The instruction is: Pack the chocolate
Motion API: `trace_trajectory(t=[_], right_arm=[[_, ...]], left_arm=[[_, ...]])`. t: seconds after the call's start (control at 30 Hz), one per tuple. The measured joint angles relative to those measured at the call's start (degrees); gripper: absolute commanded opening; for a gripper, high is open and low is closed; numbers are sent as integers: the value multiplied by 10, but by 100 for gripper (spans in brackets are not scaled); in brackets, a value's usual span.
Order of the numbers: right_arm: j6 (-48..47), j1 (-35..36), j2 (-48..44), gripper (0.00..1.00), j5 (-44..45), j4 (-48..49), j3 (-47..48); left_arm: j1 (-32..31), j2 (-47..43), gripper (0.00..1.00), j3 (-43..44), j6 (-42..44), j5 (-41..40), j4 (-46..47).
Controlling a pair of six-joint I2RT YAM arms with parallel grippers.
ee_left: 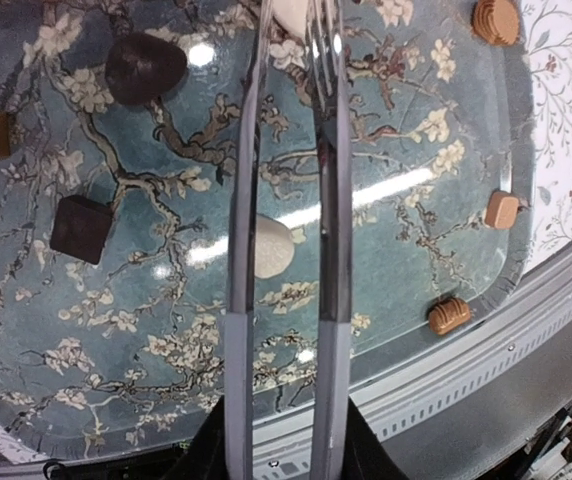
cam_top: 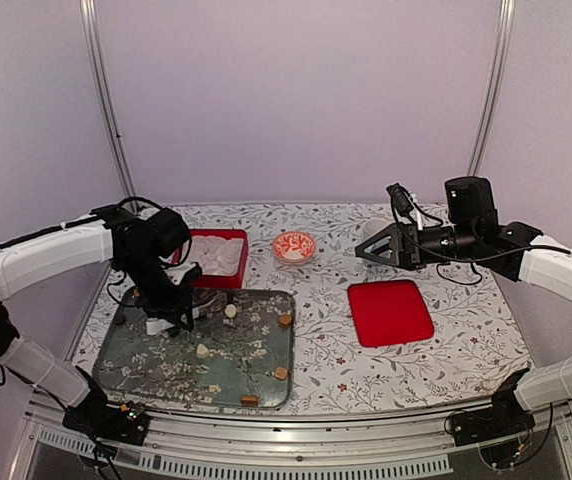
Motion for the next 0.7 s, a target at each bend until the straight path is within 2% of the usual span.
trace_trajectory(t=[0.03, 0.13, 0.33, 0.7], right_arm=[[0, 0, 0, 99, 0, 0, 0], [0, 0, 0, 99, 0, 0, 0], [0, 0, 0, 99, 0, 0, 0], [0, 0, -16, 99, 0, 0, -9]], left_arm=[[0, -5, 19, 0, -1, 0, -3], [0, -19, 31, 5, -5, 0, -14], [0, -21, 39, 18, -18, 2, -17], [-6, 18, 44, 18, -39, 7, 11]])
